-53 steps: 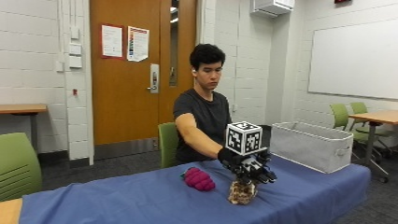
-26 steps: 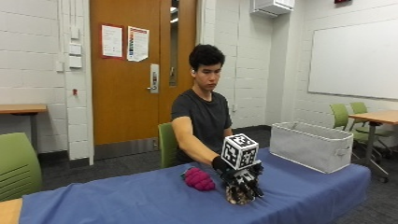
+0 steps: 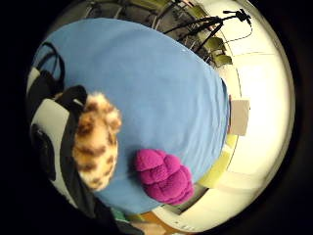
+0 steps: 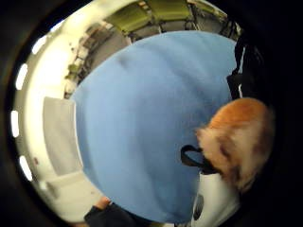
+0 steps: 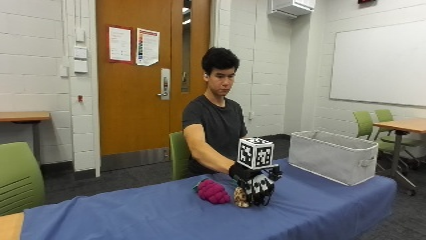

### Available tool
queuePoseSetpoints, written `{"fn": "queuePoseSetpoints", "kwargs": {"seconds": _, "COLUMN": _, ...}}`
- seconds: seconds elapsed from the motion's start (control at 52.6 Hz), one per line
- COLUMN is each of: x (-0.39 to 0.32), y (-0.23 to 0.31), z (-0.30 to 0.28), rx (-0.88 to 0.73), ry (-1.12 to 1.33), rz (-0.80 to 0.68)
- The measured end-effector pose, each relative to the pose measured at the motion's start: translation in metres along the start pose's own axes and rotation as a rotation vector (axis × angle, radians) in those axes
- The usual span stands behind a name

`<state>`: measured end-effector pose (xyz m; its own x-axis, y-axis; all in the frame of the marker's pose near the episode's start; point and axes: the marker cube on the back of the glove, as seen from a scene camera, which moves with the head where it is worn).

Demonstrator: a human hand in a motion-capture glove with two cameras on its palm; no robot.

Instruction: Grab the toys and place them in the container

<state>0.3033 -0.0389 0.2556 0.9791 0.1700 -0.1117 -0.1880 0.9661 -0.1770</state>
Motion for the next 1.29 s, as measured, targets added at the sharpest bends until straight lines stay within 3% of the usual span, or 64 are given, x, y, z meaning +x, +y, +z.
{"fn": "queuePoseSetpoints", "kwargs": {"seconds": 0.304, "x": -0.006, "y": 0.008, "z": -0.029, "rx": -0.053, "ry": -0.111, "rz": 0.014}}
{"fn": "queuePoseSetpoints", "kwargs": {"seconds": 0.647, "x": -0.054, "y": 0.012, "z": -0.188, "rx": 0.144, "ry": -0.129, "rz": -0.060}}
{"fn": "queuePoseSetpoints", "kwargs": {"seconds": 1.027, "x": -0.246, "y": 0.039, "z": -0.329, "rx": 0.306, "ry": -0.120, "rz": -0.312}}
{"fn": "queuePoseSetpoints", "kwargs": {"seconds": 1.18, "x": -0.341, "y": 0.064, "z": -0.349, "rx": 0.334, "ry": -0.124, "rz": -0.533}}
{"fn": "queuePoseSetpoints", "kwargs": {"seconds": 1.294, "x": -0.415, "y": 0.076, "z": -0.350, "rx": 0.311, "ry": -0.169, "rz": -0.538}}
